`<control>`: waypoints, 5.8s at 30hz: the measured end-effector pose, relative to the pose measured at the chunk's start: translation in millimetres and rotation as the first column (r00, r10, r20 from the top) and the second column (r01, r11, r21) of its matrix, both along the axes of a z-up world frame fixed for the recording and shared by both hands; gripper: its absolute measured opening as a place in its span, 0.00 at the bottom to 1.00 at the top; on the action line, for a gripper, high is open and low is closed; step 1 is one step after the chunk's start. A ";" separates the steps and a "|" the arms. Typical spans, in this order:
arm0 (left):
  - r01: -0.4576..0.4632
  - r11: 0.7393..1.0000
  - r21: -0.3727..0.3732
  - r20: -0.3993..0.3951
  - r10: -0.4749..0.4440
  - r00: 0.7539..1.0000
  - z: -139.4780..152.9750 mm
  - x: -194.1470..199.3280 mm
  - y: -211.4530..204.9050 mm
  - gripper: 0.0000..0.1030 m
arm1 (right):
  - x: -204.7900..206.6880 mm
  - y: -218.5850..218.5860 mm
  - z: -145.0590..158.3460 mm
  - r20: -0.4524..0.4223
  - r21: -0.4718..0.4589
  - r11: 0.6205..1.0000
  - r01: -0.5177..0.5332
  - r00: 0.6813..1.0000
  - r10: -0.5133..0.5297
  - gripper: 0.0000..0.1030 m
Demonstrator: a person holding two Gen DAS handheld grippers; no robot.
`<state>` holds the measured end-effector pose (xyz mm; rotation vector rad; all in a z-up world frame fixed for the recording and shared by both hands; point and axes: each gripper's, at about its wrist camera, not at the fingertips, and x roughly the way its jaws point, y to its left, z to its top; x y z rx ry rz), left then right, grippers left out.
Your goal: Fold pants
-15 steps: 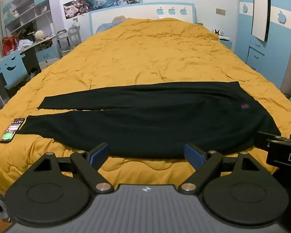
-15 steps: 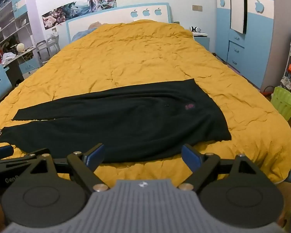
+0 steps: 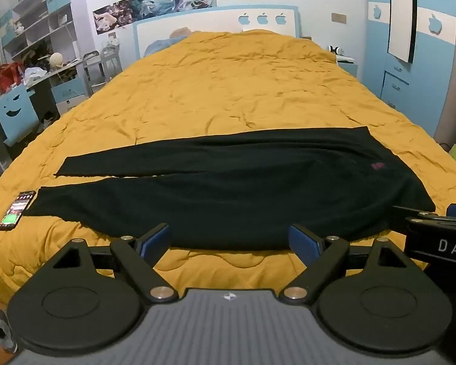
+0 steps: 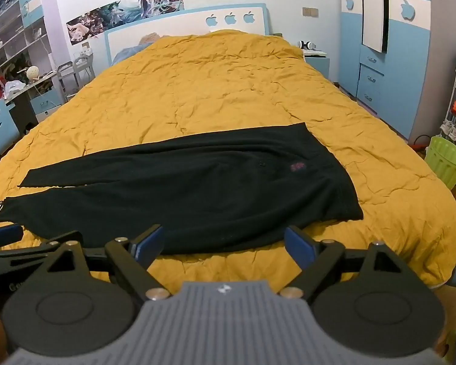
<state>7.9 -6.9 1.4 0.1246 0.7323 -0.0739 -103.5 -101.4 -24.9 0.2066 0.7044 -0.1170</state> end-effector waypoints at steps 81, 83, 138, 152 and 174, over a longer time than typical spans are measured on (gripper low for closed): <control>-0.008 1.000 -0.028 -0.021 0.007 1.000 -4.6 9.9 18.5 0.99 | 11.8 -14.0 -13.9 0.033 0.030 0.999 -0.036 0.999 0.035 0.80; -0.038 0.998 -0.041 -0.024 0.037 0.999 -9.9 20.9 39.2 0.99 | 15.7 -30.9 -22.1 0.057 0.066 0.997 -0.027 0.998 0.024 0.80; -0.702 0.453 -0.549 -0.365 0.626 0.689 -133.1 175.8 452.3 0.24 | 82.0 -245.5 -148.3 -0.224 0.607 0.577 0.547 0.814 -0.536 0.43; -0.703 0.473 -0.531 -0.341 0.640 0.688 -135.7 177.5 443.1 0.23 | 90.2 -221.9 -181.2 -0.210 0.702 0.478 0.528 0.794 -0.570 0.42; -0.663 0.473 -0.580 -0.294 0.638 0.712 -81.2 204.6 444.1 0.03 | 159.5 -281.2 -102.3 -0.140 0.824 0.465 0.323 0.912 -0.386 0.00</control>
